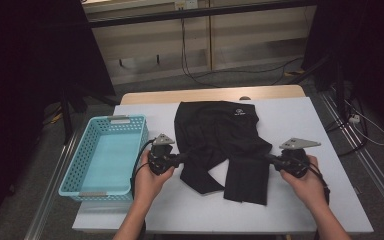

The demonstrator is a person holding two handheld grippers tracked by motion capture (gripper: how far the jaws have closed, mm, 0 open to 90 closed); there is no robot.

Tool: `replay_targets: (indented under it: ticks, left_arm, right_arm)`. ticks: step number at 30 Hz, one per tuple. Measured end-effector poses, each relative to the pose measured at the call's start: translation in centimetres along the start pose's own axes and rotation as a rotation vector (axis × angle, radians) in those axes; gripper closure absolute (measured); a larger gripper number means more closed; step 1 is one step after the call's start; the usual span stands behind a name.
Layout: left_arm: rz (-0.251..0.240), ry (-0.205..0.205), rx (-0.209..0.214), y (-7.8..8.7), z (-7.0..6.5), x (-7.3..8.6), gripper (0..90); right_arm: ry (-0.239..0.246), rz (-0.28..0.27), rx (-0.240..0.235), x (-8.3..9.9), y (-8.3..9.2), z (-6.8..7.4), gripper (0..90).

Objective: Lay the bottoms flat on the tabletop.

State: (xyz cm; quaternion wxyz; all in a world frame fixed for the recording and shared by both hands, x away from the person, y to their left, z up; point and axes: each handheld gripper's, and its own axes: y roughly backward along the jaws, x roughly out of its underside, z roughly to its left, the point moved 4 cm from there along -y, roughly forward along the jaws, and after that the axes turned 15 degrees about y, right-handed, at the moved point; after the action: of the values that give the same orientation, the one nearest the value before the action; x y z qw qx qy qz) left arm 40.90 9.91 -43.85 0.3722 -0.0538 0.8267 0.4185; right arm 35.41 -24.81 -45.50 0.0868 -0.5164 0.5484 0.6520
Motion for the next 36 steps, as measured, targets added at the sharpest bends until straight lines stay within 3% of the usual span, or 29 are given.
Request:
replay_targets:
  ticks: [2,8,12,17,18,19,20,23,25,28,29,30,31,33,36]
  left_arm:
    - [0.003,-0.001,0.001,0.0,0.0,0.0,87.5]
    - [0.004,-0.002,0.002,-0.1,-0.1,0.0,87.5]
    - [0.012,-0.011,0.009,-0.3,-0.1,0.1,87.5]
    - [0.014,-0.013,0.011,-0.4,-0.4,0.2,87.5]
    - [0.012,-0.014,0.012,-0.4,-0.5,0.2,87.5]
    - [0.013,-0.014,0.019,-0.5,-0.6,0.2,87.5]
    - [0.015,-0.015,0.019,-0.5,-0.7,0.2,87.4]
    - [0.015,-0.021,0.021,-0.6,-0.8,0.3,87.2]
    - [0.018,-0.026,0.019,-0.8,-0.9,0.4,87.2]
    - [0.027,-0.027,0.023,-0.8,-1.1,0.5,87.2]
    - [0.025,-0.029,0.022,-0.8,-1.1,0.6,87.2]
    - [0.023,-0.03,0.022,-0.7,-1.2,0.6,87.2]
    - [0.022,-0.031,0.024,-0.7,-1.2,0.6,87.2]
    - [0.023,-0.035,0.022,-0.6,-1.3,0.6,87.2]
    - [0.022,-0.034,0.02,-0.6,-1.3,0.6,87.2]
  right_arm:
    - [0.001,-0.007,0.035,0.1,0.8,-0.9,90.0]
    - [0.031,0.037,0.187,1.0,1.9,-3.7,90.0]
    - [0.022,0.078,0.218,2.3,1.8,-4.9,90.0]
    - [0.018,0.106,0.242,3.1,1.4,-5.5,90.0]
    - [0.021,0.106,0.266,3.3,1.4,-5.7,85.1]
    - [0.021,0.106,0.266,3.3,1.4,-5.7,85.1]
    - [0.017,0.094,0.268,3.3,1.3,-5.6,79.4]
    - [0.038,0.074,0.239,2.8,1.2,-4.4,66.7]
    - [0.053,0.056,0.212,2.1,1.1,-3.3,64.6]
    - [0.068,0.01,0.109,0.7,0.8,-0.4,62.7]
    - [0.092,-0.017,0.028,-0.2,0.4,1.9,62.9]
    - [0.107,-0.024,-0.008,-0.5,0.1,3.0,63.5]
    - [0.107,-0.024,-0.008,-0.5,0.1,3.0,63.5]
    - [0.132,-0.021,-0.077,-0.9,-0.7,5.2,67.3]
    - [0.212,0.01,-0.163,-1.3,-1.9,8.5,68.5]
